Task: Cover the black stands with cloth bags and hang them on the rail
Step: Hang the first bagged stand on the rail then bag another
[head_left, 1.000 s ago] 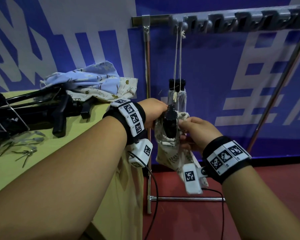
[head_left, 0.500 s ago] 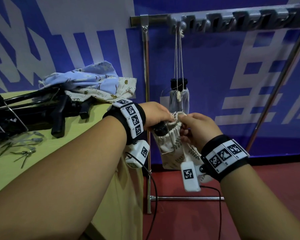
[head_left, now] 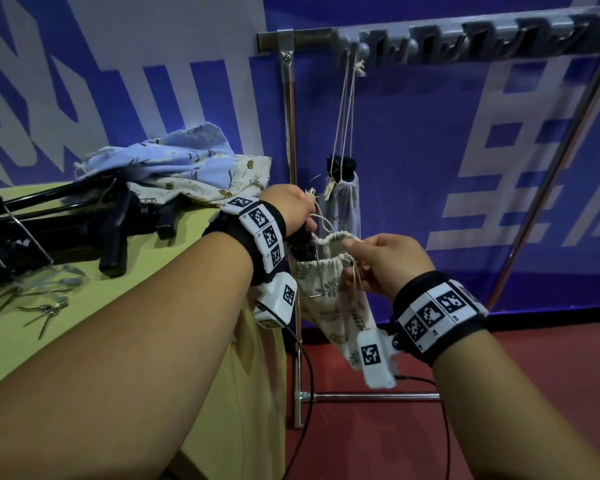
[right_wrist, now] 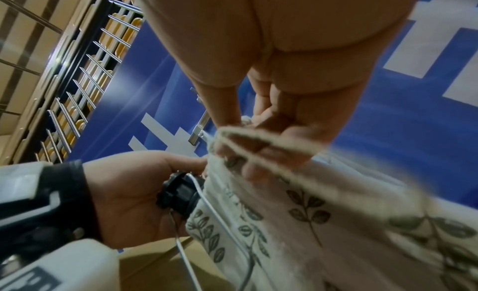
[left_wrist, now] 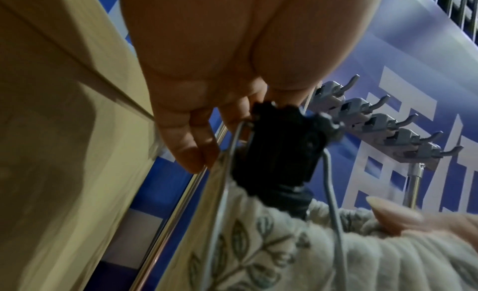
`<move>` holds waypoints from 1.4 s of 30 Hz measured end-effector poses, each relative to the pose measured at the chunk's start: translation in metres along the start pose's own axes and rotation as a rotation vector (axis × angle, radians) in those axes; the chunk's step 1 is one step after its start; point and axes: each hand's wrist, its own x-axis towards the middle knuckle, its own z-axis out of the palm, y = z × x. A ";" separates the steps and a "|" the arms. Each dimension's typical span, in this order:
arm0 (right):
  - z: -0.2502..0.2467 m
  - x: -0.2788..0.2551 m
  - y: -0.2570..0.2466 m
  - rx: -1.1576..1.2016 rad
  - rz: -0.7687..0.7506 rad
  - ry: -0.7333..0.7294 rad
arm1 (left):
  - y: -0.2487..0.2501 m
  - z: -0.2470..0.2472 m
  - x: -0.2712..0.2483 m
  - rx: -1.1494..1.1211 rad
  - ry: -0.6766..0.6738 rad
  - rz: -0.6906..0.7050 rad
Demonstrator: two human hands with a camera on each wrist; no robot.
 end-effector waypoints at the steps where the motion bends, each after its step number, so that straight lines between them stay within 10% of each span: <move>1: 0.001 0.000 0.001 -0.005 0.005 0.000 | -0.002 0.000 0.000 -0.015 0.046 0.023; 10: 0.000 0.000 0.003 -0.289 -0.014 0.021 | -0.006 -0.001 0.007 -0.224 0.056 -0.010; 25: 0.010 -0.006 -0.012 0.086 -0.131 -0.085 | 0.002 0.005 -0.003 -0.381 -0.164 0.147; 42: -0.023 0.016 0.029 -0.784 0.023 0.085 | -0.008 -0.011 0.020 -0.116 0.222 0.300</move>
